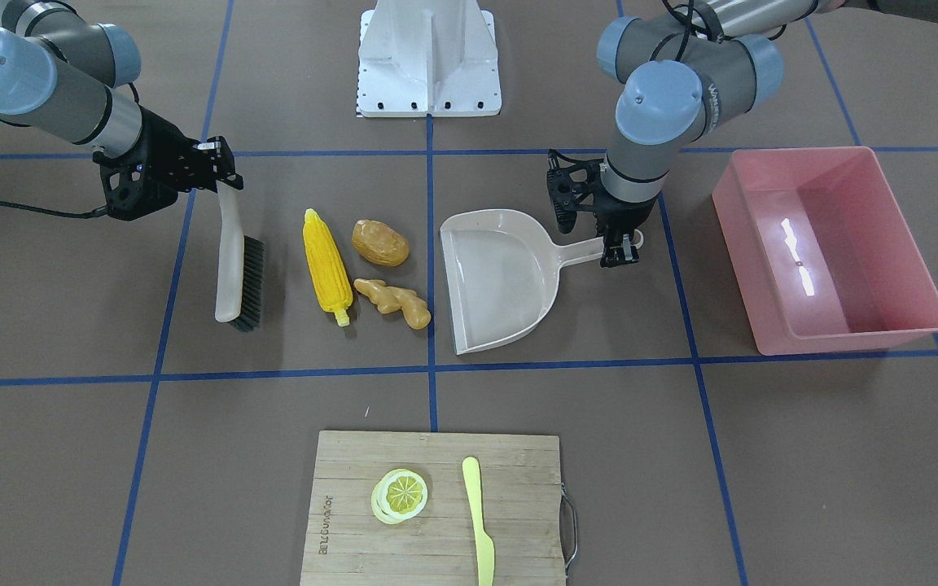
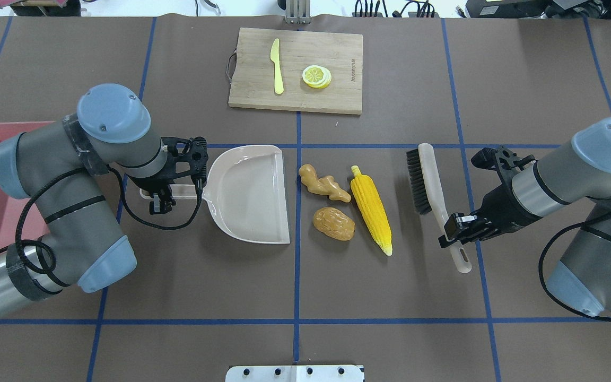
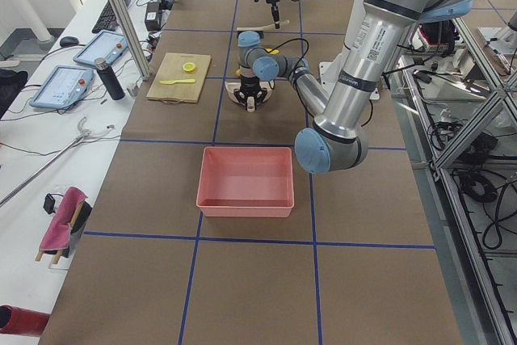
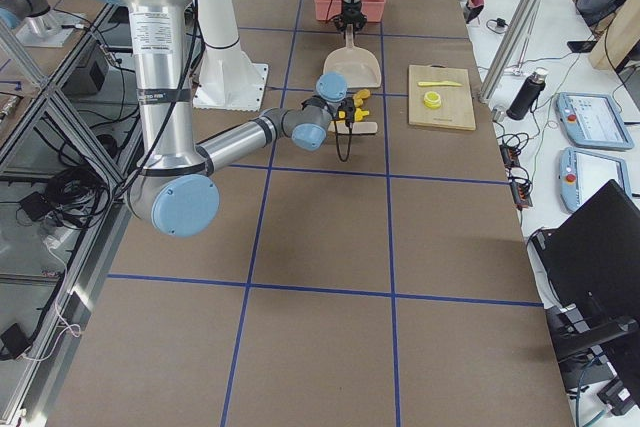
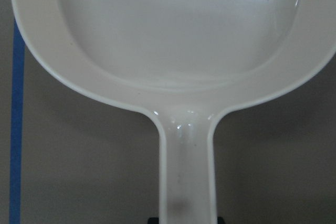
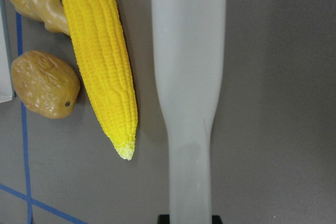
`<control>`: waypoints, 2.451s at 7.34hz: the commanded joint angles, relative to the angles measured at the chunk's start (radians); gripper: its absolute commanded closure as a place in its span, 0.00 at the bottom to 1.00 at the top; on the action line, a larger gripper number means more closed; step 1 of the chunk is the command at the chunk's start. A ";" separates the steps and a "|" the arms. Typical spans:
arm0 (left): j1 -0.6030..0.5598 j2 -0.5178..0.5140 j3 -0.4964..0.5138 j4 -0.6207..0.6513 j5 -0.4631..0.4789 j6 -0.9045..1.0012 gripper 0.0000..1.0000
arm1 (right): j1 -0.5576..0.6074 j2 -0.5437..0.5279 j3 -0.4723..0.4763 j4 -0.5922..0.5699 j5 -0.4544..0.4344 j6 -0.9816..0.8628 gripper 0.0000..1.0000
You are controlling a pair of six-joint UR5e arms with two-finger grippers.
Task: Sweep and dump trash into bin
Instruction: 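Bring the right gripper holding the brush beside the corn while the left holds the dustpan, then sweep the corn, potato and ginger with the brush toward the dustpan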
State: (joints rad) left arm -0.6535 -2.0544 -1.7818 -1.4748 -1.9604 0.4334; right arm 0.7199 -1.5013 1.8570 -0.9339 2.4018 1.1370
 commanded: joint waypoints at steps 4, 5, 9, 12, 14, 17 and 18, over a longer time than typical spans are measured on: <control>0.005 -0.073 0.013 0.083 0.005 0.076 1.00 | -0.008 0.004 -0.154 0.407 -0.039 0.268 1.00; 0.006 -0.090 0.031 0.083 0.003 0.076 1.00 | -0.022 0.010 -0.154 0.402 -0.030 0.268 1.00; 0.009 -0.130 0.071 0.091 0.002 0.076 1.00 | -0.117 0.033 -0.151 0.397 -0.036 0.322 1.00; 0.009 -0.127 0.073 0.091 0.000 0.074 1.00 | -0.140 0.056 -0.150 0.397 -0.043 0.377 1.00; 0.009 -0.130 0.073 0.093 0.002 0.074 1.00 | -0.151 0.073 -0.151 0.379 -0.059 0.379 1.00; 0.009 -0.130 0.068 0.100 0.002 0.074 1.00 | -0.155 0.121 -0.154 0.325 -0.073 0.379 1.00; 0.009 -0.128 0.068 0.100 0.000 0.076 1.00 | -0.163 0.122 -0.156 0.325 -0.087 0.379 1.00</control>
State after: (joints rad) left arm -0.6443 -2.1841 -1.7123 -1.3762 -1.9592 0.5080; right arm 0.5639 -1.3849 1.7027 -0.6038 2.3297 1.5156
